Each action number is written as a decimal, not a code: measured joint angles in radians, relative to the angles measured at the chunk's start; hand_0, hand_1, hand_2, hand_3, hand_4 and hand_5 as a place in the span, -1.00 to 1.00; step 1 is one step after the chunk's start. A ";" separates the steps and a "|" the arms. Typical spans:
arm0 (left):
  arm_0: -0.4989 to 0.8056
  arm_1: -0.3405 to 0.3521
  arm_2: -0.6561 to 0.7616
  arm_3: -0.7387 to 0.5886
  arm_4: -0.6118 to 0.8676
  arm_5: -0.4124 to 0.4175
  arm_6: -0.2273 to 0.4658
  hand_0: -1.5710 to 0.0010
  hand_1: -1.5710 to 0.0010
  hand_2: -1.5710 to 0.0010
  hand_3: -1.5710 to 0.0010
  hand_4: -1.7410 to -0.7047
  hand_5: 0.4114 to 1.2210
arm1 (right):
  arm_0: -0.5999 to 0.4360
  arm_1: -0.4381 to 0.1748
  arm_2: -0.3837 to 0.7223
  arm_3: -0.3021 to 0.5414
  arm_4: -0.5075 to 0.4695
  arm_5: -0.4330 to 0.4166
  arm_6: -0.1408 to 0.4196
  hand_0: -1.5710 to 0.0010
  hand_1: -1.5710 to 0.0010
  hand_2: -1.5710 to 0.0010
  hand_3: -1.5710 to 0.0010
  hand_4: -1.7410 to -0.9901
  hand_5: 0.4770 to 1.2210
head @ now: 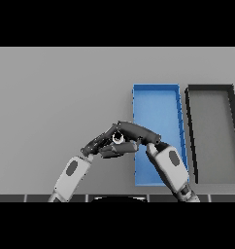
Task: Pick up the blue pipe and place it into the blue bin.
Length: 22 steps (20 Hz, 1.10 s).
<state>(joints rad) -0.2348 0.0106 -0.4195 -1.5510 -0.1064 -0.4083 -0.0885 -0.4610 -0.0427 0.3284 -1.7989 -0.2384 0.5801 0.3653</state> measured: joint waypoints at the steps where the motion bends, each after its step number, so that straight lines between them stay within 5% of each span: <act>1: -0.005 -0.004 0.004 0.006 -0.007 -0.013 0.005 0.39 0.43 0.44 0.56 0.07 0.82 | -0.008 0.006 -0.012 0.006 0.001 0.002 0.021 -0.99 -0.99 -0.99 -0.99 -0.35 0.98; 3: -0.008 0.000 0.008 0.009 -0.013 -0.035 0.016 0.61 0.63 0.64 0.72 0.25 0.41 | -0.002 0.028 -0.013 -0.006 0.020 0.005 0.042 -1.00 -1.00 -1.00 -0.99 -0.35 0.99; 6: -0.007 0.005 0.017 0.024 -0.008 -0.037 0.102 0.80 0.81 0.82 0.86 0.41 -0.08 | 0.015 0.038 -0.024 -0.016 0.028 0.015 -0.023 -1.00 -1.00 -1.00 -1.00 -0.35 0.99; 10: -0.007 -0.008 0.026 0.037 -0.003 -0.025 0.133 0.92 0.92 0.93 0.94 0.48 -0.52 | 0.005 0.053 -0.025 -0.007 0.046 0.012 -0.022 -1.00 -1.00 -1.00 -1.00 -0.36 1.00; 15: -0.015 -0.014 0.038 0.035 0.009 -0.015 0.189 0.97 0.97 0.98 0.98 0.49 -0.73 | -0.011 0.086 -0.050 -0.022 0.021 -0.013 -0.027 -1.00 -1.00 -1.00 -1.00 -0.35 1.00; 22: 0.001 -0.015 0.027 0.041 -0.006 -0.006 0.186 0.99 0.99 0.99 1.00 0.51 -0.84 | -0.227 0.036 -0.213 -0.035 -0.289 -0.135 0.204 -1.00 -1.00 -1.00 -1.00 -0.35 1.00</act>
<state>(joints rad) -0.2341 -0.0040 -0.3924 -1.5100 -0.1122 -0.4144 0.0975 -0.6884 -0.0064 0.1150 -1.8334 -0.5273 0.4449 0.5689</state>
